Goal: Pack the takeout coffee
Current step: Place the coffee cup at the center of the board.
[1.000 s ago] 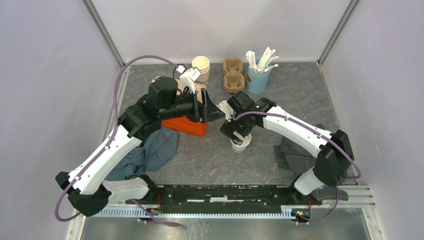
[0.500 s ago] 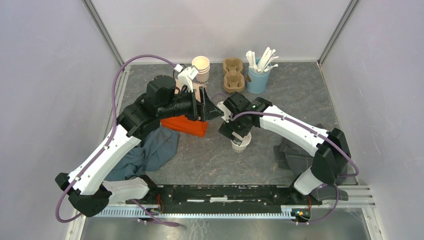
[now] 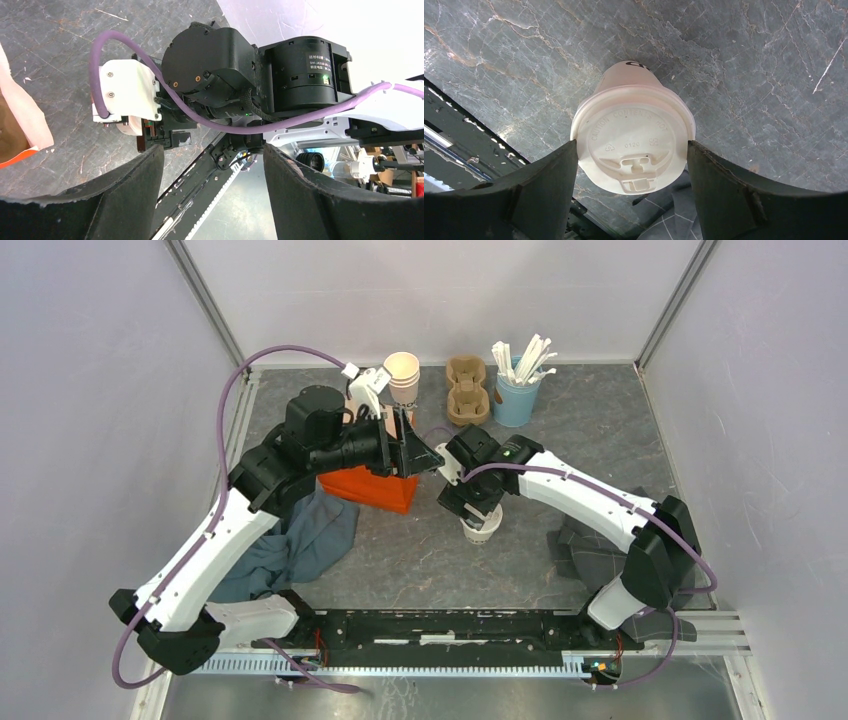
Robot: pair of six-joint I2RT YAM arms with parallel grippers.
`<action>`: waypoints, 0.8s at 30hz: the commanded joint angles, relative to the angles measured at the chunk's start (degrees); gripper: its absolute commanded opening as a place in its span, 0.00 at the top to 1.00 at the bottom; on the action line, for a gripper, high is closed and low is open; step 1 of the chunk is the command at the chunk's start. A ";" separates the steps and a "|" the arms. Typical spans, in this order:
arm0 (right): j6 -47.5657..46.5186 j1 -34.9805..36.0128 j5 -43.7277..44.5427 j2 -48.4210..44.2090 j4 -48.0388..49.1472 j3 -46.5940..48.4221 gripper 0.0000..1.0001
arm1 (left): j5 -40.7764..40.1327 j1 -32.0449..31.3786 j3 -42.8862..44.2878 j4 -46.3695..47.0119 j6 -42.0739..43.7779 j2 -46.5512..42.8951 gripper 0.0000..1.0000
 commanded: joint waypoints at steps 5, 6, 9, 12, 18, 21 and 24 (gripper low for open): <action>2.28 0.30 3.47 -3.18 2.64 1.11 0.21 | -3.72 2.30 7.04 -4.46 -1.33 0.38 0.21; 2.54 0.16 3.59 -3.60 2.84 1.01 0.22 | -5.13 2.81 8.08 -5.78 -1.55 0.64 0.21; 3.19 0.09 3.54 -4.94 3.84 0.16 0.22 | -10.80 4.97 12.19 -10.36 -1.87 1.28 0.21; 3.97 -0.11 3.40 -6.18 4.27 -1.01 0.22 | -16.37 7.56 17.42 -14.96 -0.39 3.12 0.21; 5.58 -1.11 3.78 -9.37 4.23 -2.38 0.22 | -28.59 19.05 26.04 -26.20 4.42 7.90 0.21; 5.94 -1.71 3.97 -10.56 3.00 -1.95 0.22 | -26.89 27.70 25.04 -26.19 6.28 9.53 0.22; 6.38 -2.20 3.62 -11.80 1.60 -0.54 0.23 | -24.14 33.82 20.36 -25.19 8.04 12.26 0.24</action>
